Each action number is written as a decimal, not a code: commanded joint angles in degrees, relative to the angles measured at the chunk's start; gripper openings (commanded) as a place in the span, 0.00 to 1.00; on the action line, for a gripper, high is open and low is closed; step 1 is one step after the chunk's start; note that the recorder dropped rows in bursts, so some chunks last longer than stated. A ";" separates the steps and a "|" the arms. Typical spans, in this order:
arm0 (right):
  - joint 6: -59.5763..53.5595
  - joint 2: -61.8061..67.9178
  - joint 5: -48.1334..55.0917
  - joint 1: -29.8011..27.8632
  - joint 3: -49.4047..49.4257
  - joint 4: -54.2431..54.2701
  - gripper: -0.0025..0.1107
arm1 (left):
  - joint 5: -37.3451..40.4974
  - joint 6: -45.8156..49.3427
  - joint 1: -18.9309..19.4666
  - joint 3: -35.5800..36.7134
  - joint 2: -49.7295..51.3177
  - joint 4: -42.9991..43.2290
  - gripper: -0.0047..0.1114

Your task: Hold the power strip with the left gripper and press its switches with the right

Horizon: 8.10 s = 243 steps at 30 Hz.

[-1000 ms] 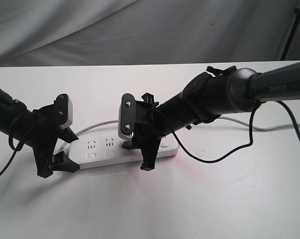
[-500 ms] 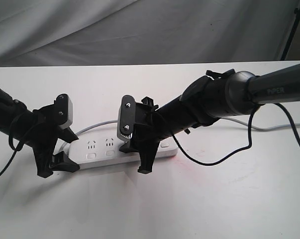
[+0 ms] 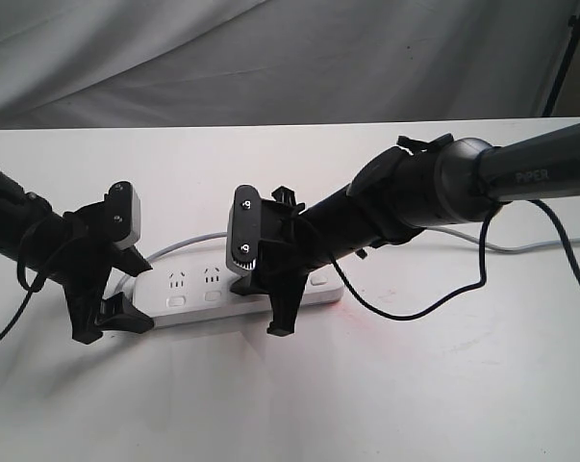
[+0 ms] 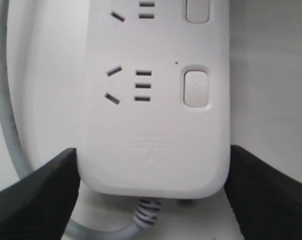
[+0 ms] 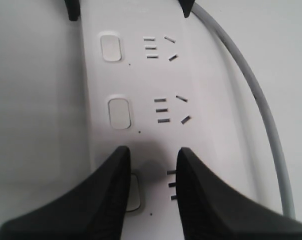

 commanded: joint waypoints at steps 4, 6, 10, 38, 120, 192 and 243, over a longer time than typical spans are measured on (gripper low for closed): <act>-2.45 2.11 -3.67 -0.20 1.42 -6.44 0.29 | 0.40 -0.18 -0.22 -0.35 -0.20 -0.11 0.64; -2.61 2.11 -3.67 -0.20 1.42 -6.57 0.29 | 0.40 -0.18 -0.22 -0.35 -0.20 -0.11 0.64; -2.61 2.11 -3.92 -0.20 1.42 -6.67 0.29 | 0.40 -0.18 -0.22 -0.35 -0.20 -0.11 0.64; 0.44 -8.07 -1.51 -4.10 4.67 -2.95 0.29 | 0.40 -0.31 -0.22 -0.35 -0.20 -0.11 0.64; -2.73 -0.58 -6.75 -4.87 8.38 -6.84 0.29 | 0.40 -0.20 -0.22 -0.35 -0.20 -0.11 0.64; 1.75 -7.94 -2.44 -8.75 8.68 -6.40 0.29 | 0.40 -0.20 -0.22 -0.35 -0.20 -0.11 0.64; 1.77 -14.71 -1.31 -8.62 11.72 -2.67 0.29 | 0.40 -0.30 -0.22 -0.35 -0.20 -0.11 0.64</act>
